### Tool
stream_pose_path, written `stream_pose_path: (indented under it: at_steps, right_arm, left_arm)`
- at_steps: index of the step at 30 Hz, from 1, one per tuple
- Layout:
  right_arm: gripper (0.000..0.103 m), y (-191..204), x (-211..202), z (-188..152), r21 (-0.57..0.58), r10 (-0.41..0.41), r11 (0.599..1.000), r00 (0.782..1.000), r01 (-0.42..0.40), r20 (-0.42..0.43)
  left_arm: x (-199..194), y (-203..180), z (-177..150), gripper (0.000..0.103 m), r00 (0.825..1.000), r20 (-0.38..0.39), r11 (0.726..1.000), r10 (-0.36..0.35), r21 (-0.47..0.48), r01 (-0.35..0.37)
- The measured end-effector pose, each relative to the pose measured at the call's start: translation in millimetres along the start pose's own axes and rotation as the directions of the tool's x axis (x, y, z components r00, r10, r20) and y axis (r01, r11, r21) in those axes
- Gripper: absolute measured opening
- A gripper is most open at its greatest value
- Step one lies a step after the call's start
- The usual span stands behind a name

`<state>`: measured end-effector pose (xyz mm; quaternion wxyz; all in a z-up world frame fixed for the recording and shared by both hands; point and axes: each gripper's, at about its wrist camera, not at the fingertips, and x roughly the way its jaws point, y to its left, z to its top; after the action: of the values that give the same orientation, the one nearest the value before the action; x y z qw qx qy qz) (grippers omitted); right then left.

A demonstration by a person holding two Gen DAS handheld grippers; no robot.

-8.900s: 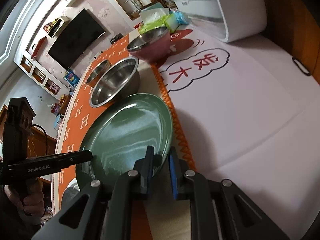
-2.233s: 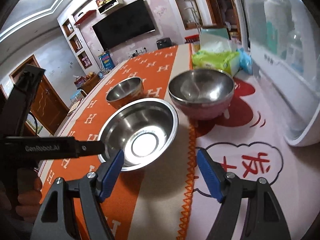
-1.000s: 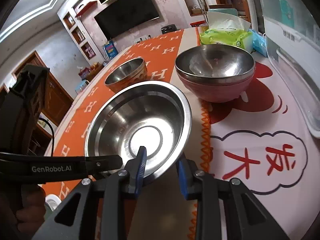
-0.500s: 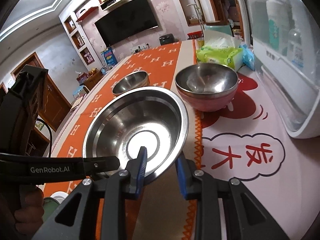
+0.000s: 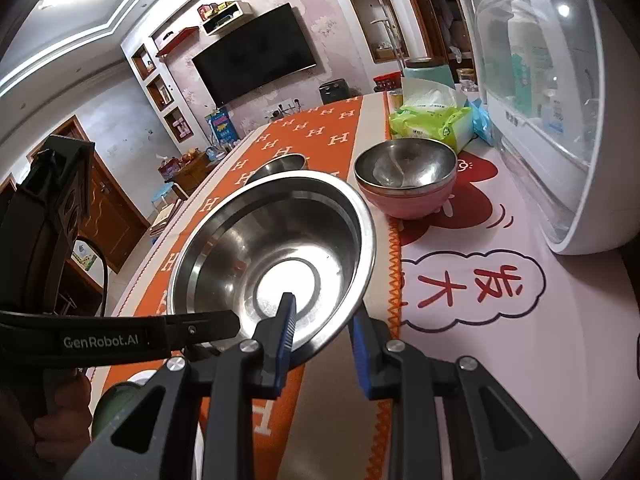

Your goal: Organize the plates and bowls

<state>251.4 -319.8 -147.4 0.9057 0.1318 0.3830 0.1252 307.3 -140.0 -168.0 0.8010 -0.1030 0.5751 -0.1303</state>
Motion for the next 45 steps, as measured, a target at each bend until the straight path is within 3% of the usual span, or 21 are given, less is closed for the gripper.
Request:
stream_pose_path:
  at_steps: [31, 45]
  right_arm:
    - [0.026, -6, -102, -53, -0.097, 0.005, 0.995, 1.0, -0.004, 0.012]
    - [0.026, 4, -121, -89, -0.165, -0.009, 0.986, 0.996, -0.007, -0.092]
  left_arm:
    - [-53, -52, -104, 0.026, 1.0, 0.024, 0.995, -0.017, 0.095, 0.014]
    - [-51, -47, -152, 0.026, 0.999, -0.043, 0.998, 0.0, 0.059, 0.002]
